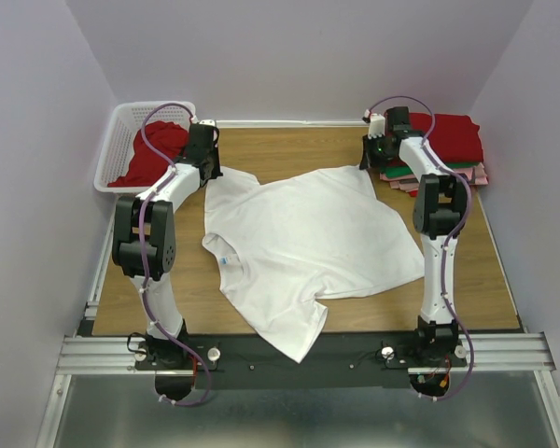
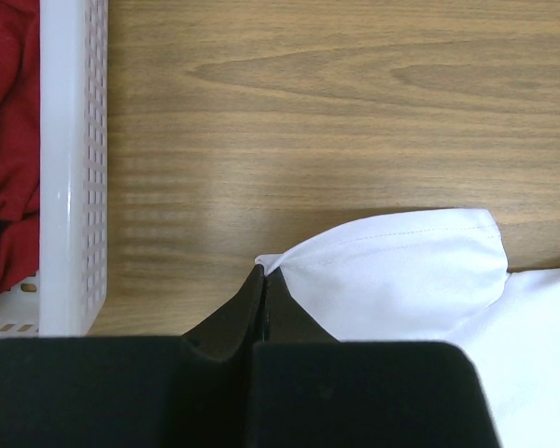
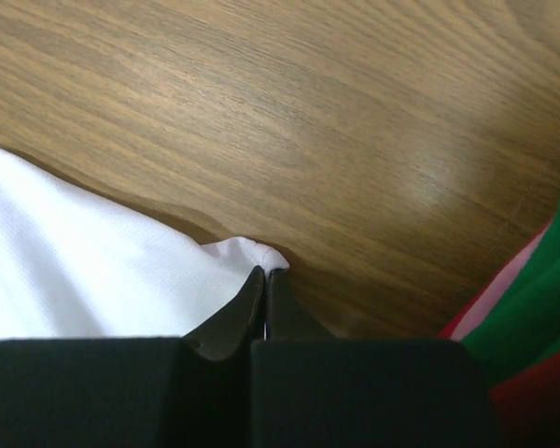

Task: Fold and stack the t-shirts
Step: Flatten the tshirt out

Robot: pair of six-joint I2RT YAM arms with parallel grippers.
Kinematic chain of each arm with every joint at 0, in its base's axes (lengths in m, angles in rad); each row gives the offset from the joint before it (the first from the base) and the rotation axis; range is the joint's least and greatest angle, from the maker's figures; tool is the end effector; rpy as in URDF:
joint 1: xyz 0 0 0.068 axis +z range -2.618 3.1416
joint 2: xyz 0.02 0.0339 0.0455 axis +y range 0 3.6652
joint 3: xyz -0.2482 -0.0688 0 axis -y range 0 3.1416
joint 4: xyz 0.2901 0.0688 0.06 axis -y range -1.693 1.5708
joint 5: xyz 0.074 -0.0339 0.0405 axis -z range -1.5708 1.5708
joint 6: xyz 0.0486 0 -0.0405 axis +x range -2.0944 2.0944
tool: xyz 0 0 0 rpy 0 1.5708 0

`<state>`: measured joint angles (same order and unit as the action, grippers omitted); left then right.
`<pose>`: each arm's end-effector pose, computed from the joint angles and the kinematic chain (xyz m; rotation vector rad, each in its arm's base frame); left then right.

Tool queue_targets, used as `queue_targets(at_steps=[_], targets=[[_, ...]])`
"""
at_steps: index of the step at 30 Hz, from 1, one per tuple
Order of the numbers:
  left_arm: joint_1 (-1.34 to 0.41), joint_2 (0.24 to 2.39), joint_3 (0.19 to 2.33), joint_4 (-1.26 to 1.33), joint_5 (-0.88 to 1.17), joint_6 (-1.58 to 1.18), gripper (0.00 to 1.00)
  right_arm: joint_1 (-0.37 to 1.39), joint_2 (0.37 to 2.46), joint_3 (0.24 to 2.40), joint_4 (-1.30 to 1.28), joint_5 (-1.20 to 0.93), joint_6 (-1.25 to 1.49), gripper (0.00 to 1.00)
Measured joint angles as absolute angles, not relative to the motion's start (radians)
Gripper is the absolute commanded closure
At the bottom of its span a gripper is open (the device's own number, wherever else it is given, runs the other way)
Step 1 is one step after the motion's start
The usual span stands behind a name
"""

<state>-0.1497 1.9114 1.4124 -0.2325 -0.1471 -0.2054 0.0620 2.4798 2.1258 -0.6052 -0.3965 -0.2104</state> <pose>0.4729 -0.0641 0.1798 -0.1391 2.2885 -0.0144 0.5747 0.0545 0.1245 -0.4909 2.4274 0.4373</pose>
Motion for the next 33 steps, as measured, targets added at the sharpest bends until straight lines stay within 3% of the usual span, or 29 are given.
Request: queue_targets(at_steps=[11, 20, 33], targets=[[-0.15, 1.84, 1.377, -0.216, -0.146, -0.203, 1.0, 0.073, 2.418, 2.09, -0.602, -0.482, -0.214, 1.0], [-0.15, 1.67, 1.317, -0.171, -0.101, -0.202, 1.0, 0.08, 2.054, 1.929, -0.591, -0.579, -0.289, 1.0], [-0.15, 1.119, 1.237, -0.09, -0.014, -0.27, 1.0, 0.087, 1.579, 1.873, -0.701, -0.59, -0.526, 1.0]])
